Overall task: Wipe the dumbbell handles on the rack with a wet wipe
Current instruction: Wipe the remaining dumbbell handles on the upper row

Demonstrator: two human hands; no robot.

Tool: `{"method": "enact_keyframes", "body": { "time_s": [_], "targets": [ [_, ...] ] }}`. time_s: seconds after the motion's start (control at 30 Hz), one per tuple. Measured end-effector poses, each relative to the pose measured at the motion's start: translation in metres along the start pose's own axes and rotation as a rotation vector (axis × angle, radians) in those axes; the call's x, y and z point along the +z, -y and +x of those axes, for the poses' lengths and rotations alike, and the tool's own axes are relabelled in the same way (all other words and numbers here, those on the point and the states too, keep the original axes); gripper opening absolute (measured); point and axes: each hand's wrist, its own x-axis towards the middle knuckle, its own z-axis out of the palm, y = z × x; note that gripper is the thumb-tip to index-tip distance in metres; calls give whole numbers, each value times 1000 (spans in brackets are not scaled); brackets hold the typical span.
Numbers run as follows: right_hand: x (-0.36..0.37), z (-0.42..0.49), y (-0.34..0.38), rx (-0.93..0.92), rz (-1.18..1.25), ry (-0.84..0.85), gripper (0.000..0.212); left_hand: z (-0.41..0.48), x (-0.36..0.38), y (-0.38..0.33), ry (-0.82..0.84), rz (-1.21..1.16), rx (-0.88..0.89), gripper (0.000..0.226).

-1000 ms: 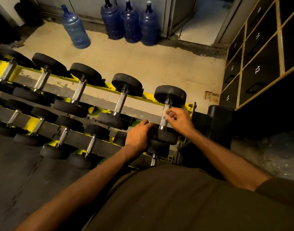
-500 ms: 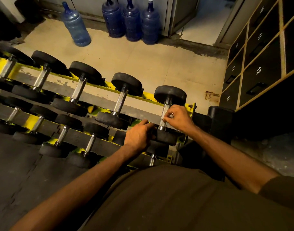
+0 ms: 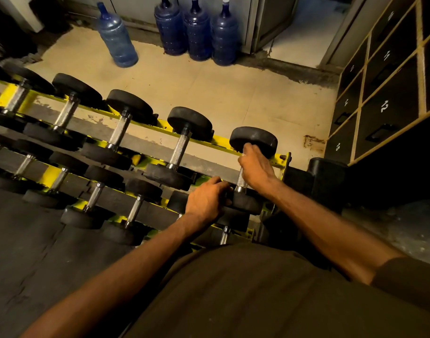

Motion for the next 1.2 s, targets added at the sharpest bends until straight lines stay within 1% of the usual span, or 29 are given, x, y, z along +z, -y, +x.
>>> {"method": "enact_keyframes", "body": {
  "time_s": [0.03,0.07,0.1,0.13,0.17,0.2,0.3,0.33,0.37,0.43,0.47,0.5,0.53,0.63,0.67,0.7,0.77,0.83,0.87,1.0,1.1,1.13,1.2],
  "targets": [
    [1,2,5,-47,-79,67,29,0,-1,0,4,6,-3,33],
    [-1,2,10,-154,-191,172,28,0,-3,0,8,9,-6,33],
    [-4,0,15,-261,-280,278,23,-1,-3,0,12,9,-7,33],
    [-8,1,18,-299,-310,386,16,-1,-4,0,15,9,-4,34],
    [-14,2,21,-297,-319,440,12,-1,-4,0,17,9,1,34],
    [-17,6,23,-280,-336,434,14,0,-4,0,17,9,3,34],
    [-20,14,30,-212,-475,266,28,0,-3,-1,9,-5,-4,31],
    [-16,15,30,-201,-497,248,29,0,-2,-1,9,-10,-7,30],
    [-13,13,30,-208,-465,278,27,1,-3,-1,10,-13,-7,31],
    [-6,7,25,-277,-324,418,16,1,-4,-1,16,-7,-6,31],
    [-5,5,19,-303,-246,459,13,1,-4,0,18,-6,-4,31],
    [-4,3,11,-304,-166,443,14,1,-4,0,18,-9,-4,31],
    [-2,2,2,-279,-88,364,16,1,-4,0,15,-14,-7,30],
    [2,-5,-18,-45,237,-51,20,1,-4,-1,17,-21,-12,30],
    [5,-11,-19,14,315,-148,18,1,-5,-1,20,-21,-7,31],
    [10,-18,-18,57,342,-195,15,1,-6,-1,23,-21,-3,31],
    [24,-32,-18,147,361,-199,7,2,-9,0,36,-20,-7,33],
    [33,-42,-19,229,408,-170,7,3,-11,0,53,-28,-20,34],
    [33,-42,-19,277,461,-182,8,3,-12,-1,57,-31,-21,35],
    [29,-13,-24,597,843,-267,13,3,-14,-3,67,-29,-11,38],
    [29,10,-29,794,1145,-303,15,4,-15,-5,80,-33,-21,36],
    [29,9,-29,832,1236,-282,15,3,-15,-6,83,-28,-23,35],
    [26,-7,-28,860,1315,-156,11,3,-16,-7,88,-26,-20,36]
  ]
}}
